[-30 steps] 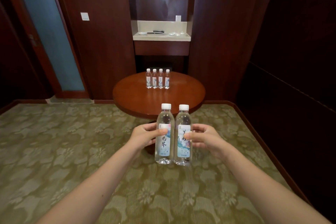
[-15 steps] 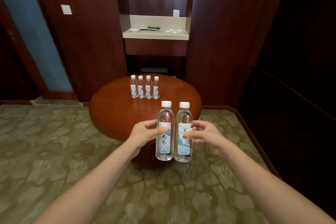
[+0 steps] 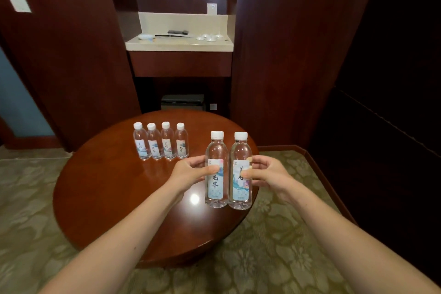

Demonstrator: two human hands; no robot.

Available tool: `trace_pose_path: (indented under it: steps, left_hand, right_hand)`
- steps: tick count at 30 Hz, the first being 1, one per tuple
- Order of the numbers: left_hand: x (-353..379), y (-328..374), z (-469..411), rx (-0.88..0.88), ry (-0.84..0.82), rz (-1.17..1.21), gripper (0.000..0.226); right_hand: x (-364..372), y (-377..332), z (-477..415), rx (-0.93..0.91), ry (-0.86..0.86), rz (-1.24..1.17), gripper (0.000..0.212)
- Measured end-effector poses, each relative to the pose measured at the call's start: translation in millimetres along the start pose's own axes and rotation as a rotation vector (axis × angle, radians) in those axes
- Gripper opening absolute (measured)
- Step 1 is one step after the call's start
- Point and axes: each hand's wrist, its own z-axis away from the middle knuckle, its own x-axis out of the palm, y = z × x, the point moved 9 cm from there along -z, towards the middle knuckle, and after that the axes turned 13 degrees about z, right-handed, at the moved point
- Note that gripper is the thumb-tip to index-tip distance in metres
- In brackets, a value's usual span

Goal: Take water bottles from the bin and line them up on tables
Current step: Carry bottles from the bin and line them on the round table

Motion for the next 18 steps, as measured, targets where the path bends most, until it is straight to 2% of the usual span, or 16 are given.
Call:
trace_pose_path:
  steps: [4,8,12,18]
  left_hand:
    - [0.9,-11.5,-60.5,-0.044,-0.018,-0.028,0.029]
    - [-6.5,-30.9,-114.0,-0.1,0.03,-0.045,0.038]
    - [-14.9,-48.1,-174.5,-0.128,0.068,-0.049,0.037]
    - [-30.5,-64.4,-271.3,-0.168,0.119,-0.107,0.05]
  right_hand:
    - [-8.2,11.3,-48.3,0.045,0.016,-0.024,0.051]
    - [-13.6,22.2,-102.1,0.086,-0.028,-0.032,0.046]
    - [-18.9,31.6,-169.9,0.103,-0.066,0.015,0.042]
    - [-29.1,43.0,-289.8,0.091,-0.136,0.121,0.055]
